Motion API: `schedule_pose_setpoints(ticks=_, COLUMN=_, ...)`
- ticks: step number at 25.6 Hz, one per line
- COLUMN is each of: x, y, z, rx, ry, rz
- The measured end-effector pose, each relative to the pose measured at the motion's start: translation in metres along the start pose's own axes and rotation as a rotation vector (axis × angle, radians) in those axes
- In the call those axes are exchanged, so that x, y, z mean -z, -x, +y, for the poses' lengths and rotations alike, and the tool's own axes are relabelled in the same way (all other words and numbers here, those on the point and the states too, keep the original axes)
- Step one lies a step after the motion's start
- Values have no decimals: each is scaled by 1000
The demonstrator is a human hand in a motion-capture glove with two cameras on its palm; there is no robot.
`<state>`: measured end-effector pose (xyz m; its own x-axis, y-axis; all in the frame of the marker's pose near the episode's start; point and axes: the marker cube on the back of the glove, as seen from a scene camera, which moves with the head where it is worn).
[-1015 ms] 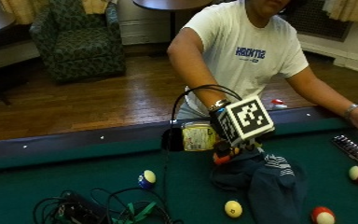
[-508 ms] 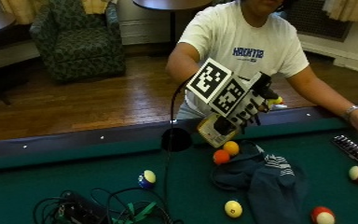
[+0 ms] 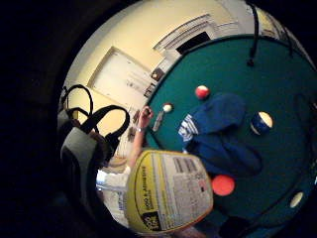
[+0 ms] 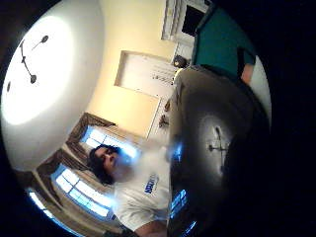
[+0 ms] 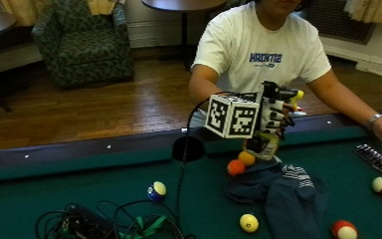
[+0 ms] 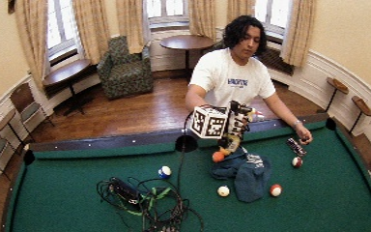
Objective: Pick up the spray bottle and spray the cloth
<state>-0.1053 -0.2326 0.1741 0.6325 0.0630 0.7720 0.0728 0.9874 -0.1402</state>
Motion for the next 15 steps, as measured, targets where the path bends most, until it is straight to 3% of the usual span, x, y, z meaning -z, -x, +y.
schedule_pose_setpoints(ticks=15, x=-127, y=-17, z=-118, rx=45, ry=-29, rz=-69)
